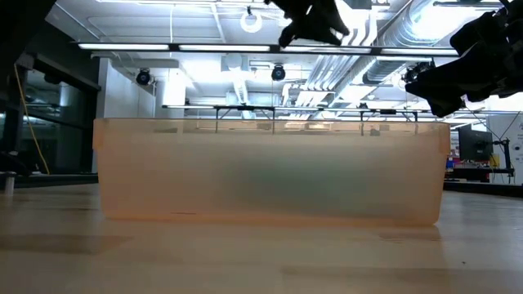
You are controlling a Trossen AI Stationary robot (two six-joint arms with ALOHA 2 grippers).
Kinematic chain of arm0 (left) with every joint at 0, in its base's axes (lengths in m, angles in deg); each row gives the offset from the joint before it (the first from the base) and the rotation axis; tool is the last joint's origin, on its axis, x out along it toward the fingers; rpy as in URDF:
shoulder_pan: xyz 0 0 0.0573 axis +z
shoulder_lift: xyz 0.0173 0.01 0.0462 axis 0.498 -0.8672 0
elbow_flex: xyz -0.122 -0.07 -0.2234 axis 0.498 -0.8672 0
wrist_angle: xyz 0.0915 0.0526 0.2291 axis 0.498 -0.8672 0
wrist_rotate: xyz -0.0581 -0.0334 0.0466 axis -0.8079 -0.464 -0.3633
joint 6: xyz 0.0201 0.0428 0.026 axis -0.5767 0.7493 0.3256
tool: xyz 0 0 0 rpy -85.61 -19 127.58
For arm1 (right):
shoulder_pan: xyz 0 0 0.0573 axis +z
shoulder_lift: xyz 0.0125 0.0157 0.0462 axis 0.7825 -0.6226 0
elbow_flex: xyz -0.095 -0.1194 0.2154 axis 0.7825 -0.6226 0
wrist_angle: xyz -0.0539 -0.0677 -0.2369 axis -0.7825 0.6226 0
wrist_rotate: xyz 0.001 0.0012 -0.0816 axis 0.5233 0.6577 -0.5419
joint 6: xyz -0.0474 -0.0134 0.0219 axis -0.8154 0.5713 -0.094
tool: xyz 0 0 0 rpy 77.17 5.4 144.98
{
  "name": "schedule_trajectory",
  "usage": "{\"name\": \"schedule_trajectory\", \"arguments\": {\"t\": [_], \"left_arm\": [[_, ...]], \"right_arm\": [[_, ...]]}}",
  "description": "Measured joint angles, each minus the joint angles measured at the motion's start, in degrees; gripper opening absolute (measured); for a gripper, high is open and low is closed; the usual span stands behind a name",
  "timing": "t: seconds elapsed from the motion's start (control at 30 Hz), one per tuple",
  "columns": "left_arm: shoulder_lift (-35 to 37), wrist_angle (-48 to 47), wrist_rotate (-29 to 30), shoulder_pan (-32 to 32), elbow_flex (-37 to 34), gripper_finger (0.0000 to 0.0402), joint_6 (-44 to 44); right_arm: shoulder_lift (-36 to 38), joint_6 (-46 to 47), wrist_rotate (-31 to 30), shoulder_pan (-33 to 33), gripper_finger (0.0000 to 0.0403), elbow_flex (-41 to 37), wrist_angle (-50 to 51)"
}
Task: Pick & Place Kitchen Items
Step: Return to Home Position
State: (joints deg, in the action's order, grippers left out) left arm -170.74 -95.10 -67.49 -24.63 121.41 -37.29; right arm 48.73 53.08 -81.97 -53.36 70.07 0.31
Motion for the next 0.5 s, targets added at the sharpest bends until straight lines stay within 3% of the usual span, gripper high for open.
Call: {"name": "schedule_trajectory", "arguments": {"t": [0.3,0.5], "left_arm": [[12.93,24.9,-7.89,0.42,-23.08,0.0125,5.79],[22.07,33.69,-8.66,1.66,-36.76,0.0125,8.3]], "right_arm": [[0.0,0.0,0.0,0.0,0.0149,0.0,-0.02],[-0.19,0.0,-0.07,0.0,0.0149,-0.02,-0.11]]}}
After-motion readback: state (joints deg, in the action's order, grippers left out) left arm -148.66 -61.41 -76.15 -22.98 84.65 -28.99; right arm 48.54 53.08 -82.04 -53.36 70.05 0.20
